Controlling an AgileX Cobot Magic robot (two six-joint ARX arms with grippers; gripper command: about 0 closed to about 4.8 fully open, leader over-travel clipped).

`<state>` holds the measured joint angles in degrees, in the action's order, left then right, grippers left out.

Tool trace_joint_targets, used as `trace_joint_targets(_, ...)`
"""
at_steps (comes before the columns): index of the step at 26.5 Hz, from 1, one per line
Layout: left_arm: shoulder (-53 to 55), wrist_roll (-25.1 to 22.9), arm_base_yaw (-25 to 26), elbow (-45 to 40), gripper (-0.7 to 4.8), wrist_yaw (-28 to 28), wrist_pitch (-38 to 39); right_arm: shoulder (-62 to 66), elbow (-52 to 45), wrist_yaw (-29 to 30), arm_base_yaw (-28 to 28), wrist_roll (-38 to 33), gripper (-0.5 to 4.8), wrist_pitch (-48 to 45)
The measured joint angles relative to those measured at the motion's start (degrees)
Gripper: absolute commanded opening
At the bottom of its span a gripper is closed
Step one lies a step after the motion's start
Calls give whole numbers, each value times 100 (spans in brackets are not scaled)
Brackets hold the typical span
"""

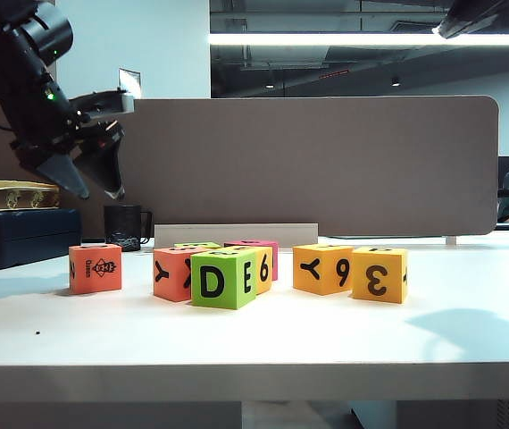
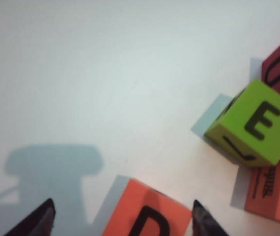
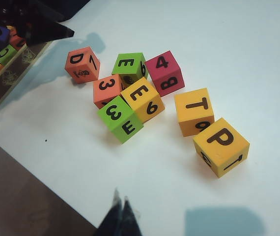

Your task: Select the appropriate blocks from the scattered letter blocks on the table and arrange them in a row to spell out "DEEP".

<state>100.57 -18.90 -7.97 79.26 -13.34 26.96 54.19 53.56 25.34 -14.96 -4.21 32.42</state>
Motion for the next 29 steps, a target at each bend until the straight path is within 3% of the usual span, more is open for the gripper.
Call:
trace_joint_targets(6,127,-566,-79,0,382,15,260,2,4,0,0,0,-6,2)
trace_joint_targets(11,363,-1266,-92,0,470,-37,422,4,4,0,0,0,-6,4)
trace_joint_targets(19,793,-1558,-96,-2,465,-52,413,4,4,0,0,0,-6,116)
trace_joint_targets(20,839,-1554,-96,-2,454,-52,413,4,4,0,0,0,-6,129)
trace_joint_targets(24,951,-1471,-96,-11,317,15,437,4,4,0,0,0,-6,153)
trace_joint_targets(29,940,-863,-98,2,304,70,422,4,4,0,0,2,-5,149)
